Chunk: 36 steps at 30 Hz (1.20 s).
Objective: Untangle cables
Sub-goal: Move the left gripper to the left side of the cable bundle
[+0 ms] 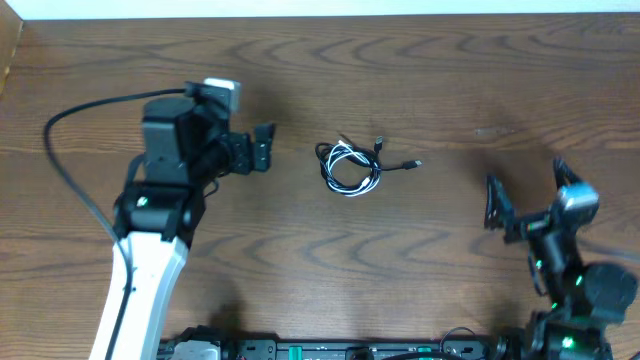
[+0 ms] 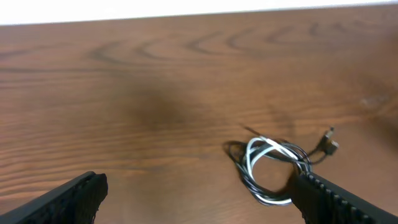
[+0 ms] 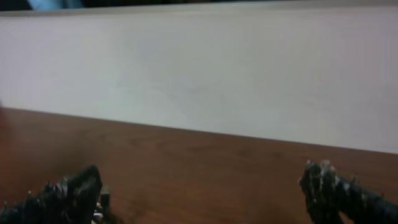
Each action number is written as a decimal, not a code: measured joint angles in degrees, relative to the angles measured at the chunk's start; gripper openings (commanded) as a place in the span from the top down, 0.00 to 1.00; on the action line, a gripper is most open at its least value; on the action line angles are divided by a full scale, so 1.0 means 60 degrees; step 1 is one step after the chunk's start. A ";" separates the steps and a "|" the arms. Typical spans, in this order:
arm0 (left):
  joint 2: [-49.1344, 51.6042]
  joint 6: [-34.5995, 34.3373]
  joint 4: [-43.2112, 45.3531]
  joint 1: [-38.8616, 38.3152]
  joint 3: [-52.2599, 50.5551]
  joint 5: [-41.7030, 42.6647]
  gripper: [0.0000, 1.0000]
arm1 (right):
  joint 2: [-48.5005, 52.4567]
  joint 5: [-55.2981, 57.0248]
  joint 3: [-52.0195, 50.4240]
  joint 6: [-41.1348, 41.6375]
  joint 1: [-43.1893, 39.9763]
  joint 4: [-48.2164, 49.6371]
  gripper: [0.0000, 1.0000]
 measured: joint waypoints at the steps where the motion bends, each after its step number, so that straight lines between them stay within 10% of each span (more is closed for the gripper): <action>1: 0.0215 -0.0044 -0.0022 -0.0131 0.0106 0.0004 0.01 | 0.0408 -0.0157 0.0313 0.0000 -0.0022 -0.0029 0.01; 14: 0.2991 -0.0696 -0.2350 -0.1537 0.2820 0.0353 0.01 | 0.7490 -0.2466 0.6805 0.0098 -0.0069 -0.3632 0.01; 28: 0.5264 -0.0929 -0.2149 -0.1541 0.2856 0.2714 0.01 | 0.8710 -0.3391 0.7435 0.0211 -0.0069 -0.4222 0.01; 36: 0.6477 -0.1206 -0.1690 -0.1537 0.2856 0.1610 0.36 | 0.8710 -0.3340 0.7442 0.0302 -0.0066 -0.4615 0.10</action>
